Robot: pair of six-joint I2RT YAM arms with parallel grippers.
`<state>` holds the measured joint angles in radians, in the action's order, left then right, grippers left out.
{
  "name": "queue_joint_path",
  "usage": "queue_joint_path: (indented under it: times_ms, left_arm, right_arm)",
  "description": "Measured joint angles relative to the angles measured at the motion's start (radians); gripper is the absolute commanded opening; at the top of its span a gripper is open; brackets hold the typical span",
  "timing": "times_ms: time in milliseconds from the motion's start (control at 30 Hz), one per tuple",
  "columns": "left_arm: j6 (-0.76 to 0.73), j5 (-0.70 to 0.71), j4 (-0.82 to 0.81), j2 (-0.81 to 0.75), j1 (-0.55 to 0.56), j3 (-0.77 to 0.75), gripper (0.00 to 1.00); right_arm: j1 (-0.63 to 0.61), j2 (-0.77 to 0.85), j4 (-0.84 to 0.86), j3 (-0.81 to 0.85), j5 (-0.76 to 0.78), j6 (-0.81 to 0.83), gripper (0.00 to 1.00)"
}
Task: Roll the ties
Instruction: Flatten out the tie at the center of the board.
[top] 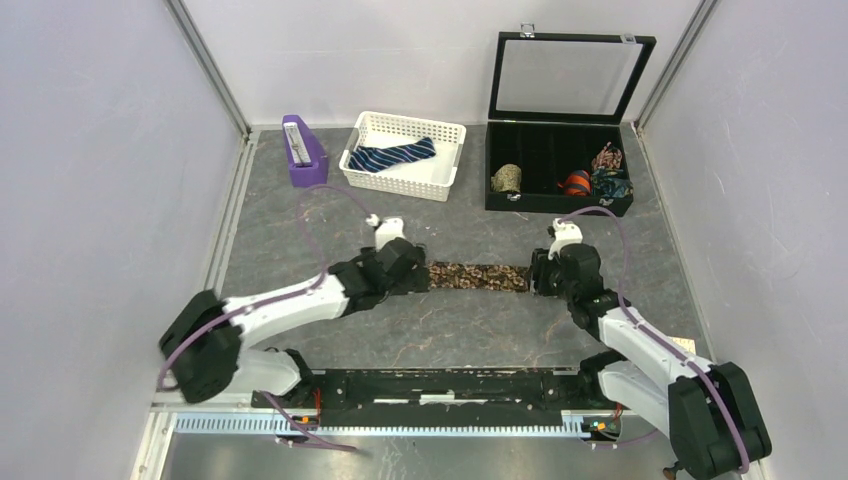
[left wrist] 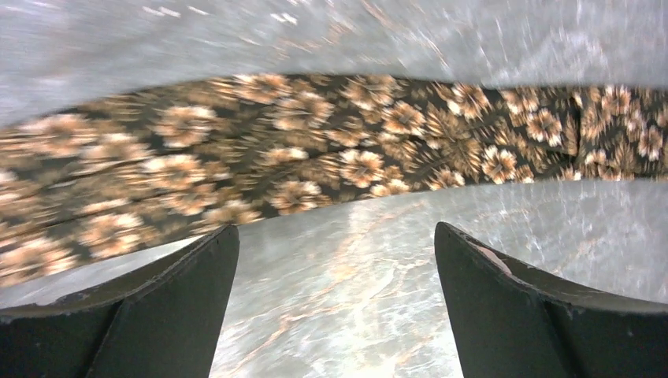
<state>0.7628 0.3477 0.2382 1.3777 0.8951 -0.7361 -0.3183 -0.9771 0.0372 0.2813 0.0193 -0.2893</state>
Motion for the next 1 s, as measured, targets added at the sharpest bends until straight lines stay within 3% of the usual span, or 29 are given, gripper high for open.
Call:
queue_joint_path:
  times_ms: [67, 200, 267, 567, 1000]
  left_arm:
    - [0.018, 0.086, 0.088, -0.095, -0.004, -0.003, 0.89]
    - [0.071, 0.197, 0.155, -0.304, -0.050, 0.063, 0.57]
    - [0.098, 0.204, 0.152, -0.380, -0.079, 0.134, 0.50]
    - [0.208, 0.182, 0.183, -0.390, -0.143, 0.320, 0.48]
    - [0.186, 0.165, -0.050, -0.148, -0.296, 0.277, 0.47]
  right_arm:
    - [0.000, -0.002, 0.000, 0.027, -0.021, -0.001, 0.53]
    - [-0.009, -0.036, 0.047, 0.068, -0.080, -0.013, 0.52]
    - [-0.019, -0.048, 0.056, 0.073, -0.093, -0.017, 0.52]
    - [-0.048, -0.057, 0.065, 0.078, -0.129, -0.024, 0.53]
    - [-0.048, -0.014, 0.058, 0.076, -0.127, -0.019, 0.54]
